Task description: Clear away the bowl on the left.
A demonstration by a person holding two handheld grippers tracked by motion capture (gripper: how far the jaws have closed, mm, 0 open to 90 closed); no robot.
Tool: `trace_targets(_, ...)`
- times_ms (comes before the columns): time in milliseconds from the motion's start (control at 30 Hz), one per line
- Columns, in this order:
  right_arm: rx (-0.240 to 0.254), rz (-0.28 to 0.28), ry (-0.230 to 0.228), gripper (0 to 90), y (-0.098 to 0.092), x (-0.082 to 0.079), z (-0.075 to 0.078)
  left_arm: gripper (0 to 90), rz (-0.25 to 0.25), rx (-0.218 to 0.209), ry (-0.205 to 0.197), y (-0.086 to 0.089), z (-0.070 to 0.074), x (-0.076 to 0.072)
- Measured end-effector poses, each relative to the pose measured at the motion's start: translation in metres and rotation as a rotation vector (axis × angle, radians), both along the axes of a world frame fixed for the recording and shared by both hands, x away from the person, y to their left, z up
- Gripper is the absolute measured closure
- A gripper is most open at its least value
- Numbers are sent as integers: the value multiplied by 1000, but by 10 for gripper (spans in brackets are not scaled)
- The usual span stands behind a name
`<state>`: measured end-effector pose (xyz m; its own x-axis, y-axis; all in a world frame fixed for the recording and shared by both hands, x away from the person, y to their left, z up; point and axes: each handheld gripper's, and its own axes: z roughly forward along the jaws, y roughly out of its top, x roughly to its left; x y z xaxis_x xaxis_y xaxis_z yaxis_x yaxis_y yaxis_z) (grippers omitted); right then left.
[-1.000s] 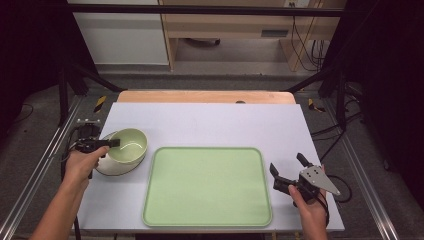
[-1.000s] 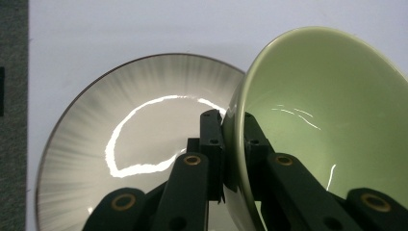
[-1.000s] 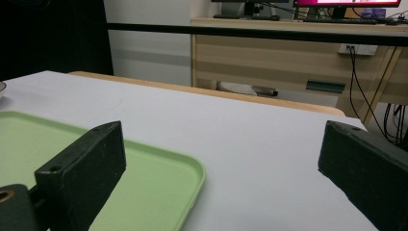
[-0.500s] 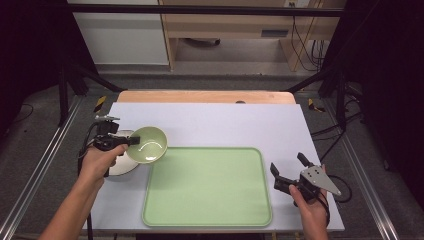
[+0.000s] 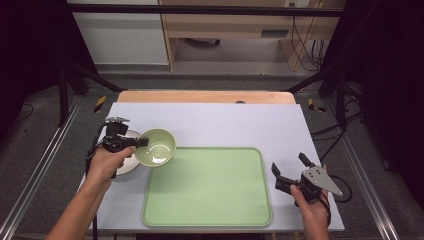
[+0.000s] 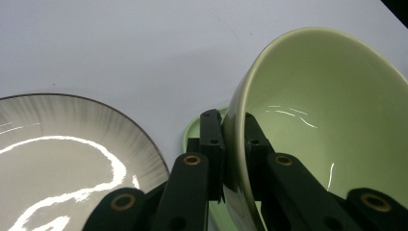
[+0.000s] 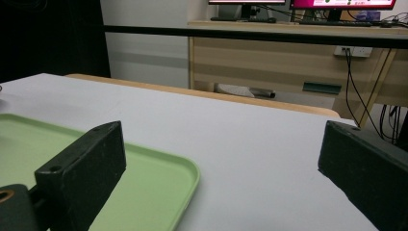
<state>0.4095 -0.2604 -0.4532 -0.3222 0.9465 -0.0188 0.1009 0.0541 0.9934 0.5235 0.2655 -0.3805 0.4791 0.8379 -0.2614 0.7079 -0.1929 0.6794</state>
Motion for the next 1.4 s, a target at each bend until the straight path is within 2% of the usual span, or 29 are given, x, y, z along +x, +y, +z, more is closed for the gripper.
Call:
trace_targets(100, 2, -6, 1, 30, -1, 0, 0, 834, -32, 18, 2, -12, -1, -1)
trace_targets(333, -2, -4, 0, 29, -1, 0, 0, 835, -84, 5, 8, -35, -3, -4)
trace_targets(667, -1, -14, -3, 30, -4, 0, 1, 834, -129, 12, 15, -62, -7, -5)
trace_targets(933, 1, -13, 2, 30, -3, 0, 1, 834, -142, 4, 21, -72, -9, -5)
trace_targets(1400, 2, -13, 2, 30, -3, 0, 1, 834, -170, 13, 29, -85, -15, -8)
